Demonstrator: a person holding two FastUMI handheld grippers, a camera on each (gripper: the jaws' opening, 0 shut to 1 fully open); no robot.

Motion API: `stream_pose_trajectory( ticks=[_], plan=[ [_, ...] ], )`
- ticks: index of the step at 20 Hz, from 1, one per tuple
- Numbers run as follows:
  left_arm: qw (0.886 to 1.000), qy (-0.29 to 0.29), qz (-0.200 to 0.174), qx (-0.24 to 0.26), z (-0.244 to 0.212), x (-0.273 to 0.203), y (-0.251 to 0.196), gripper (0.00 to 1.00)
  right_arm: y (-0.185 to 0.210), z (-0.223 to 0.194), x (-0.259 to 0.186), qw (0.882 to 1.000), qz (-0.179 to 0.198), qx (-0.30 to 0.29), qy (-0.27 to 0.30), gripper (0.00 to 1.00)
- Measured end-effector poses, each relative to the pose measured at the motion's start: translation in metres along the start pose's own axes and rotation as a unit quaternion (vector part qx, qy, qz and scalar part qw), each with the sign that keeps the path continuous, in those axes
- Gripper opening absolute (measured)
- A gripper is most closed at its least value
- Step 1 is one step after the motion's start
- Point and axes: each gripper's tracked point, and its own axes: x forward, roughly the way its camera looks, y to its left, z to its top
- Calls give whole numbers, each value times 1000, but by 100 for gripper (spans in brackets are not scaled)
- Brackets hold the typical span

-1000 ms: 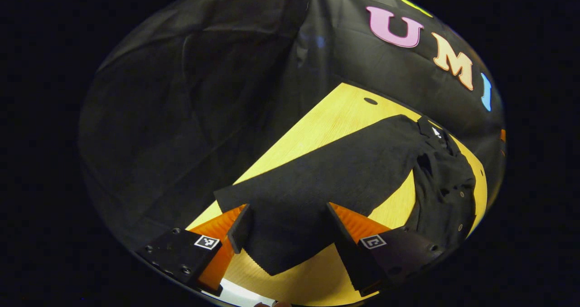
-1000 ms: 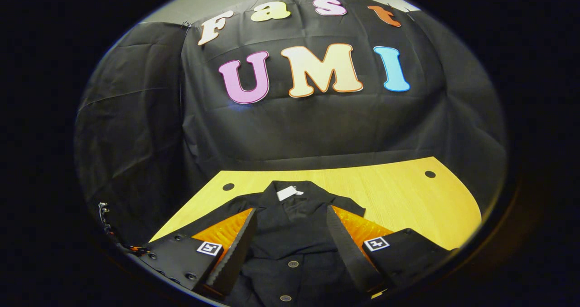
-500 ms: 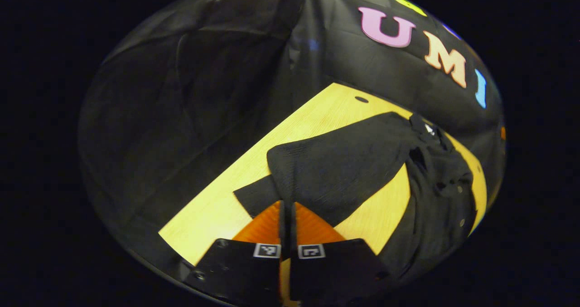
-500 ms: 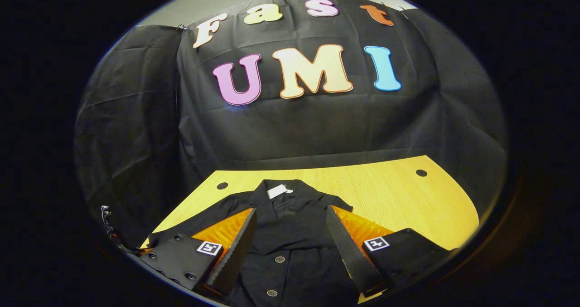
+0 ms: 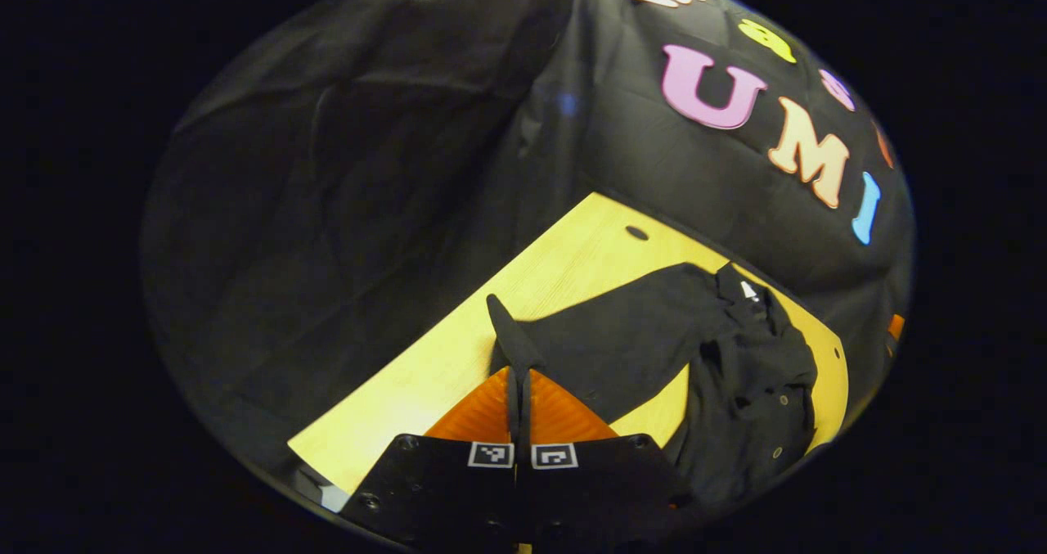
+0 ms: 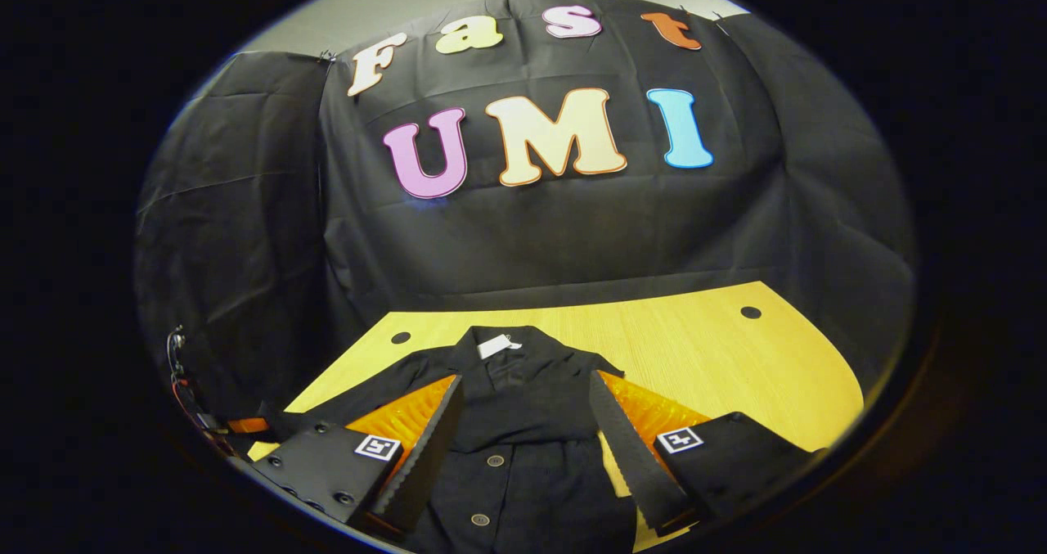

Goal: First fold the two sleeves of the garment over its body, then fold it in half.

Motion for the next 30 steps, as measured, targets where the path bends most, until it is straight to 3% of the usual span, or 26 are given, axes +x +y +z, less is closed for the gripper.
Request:
stream_pose_trajectory(
  ticks=[5, 12, 26, 27, 28, 30],
  plan=[
    [998, -51, -42, 18, 53, 7, -49, 0, -16, -4, -14, 1000, -12, 13, -8, 98],
    [989, -92, -102, 58, 88, 21, -115, 0, -52, -10, -42, 998, -47, 41, -19, 98],
    [958, -67, -246, 131, 69, 36, -295, 0, -133, -34, -103, 985, -137, 100, -33, 97],
    [955, -63, -254, 136, 64, 36, -306, 0, -138, -37, -108, 984, -143, 104, -33, 92],
    [953, -57, -261, 144, 58, 37, -317, 0, -143, -39, -114, 982, -149, 108, -33, 97],
    [948, -50, -273, 158, 50, 36, -338, 0, -151, -44, -122, 980, -159, 115, -33, 97]
  ],
)
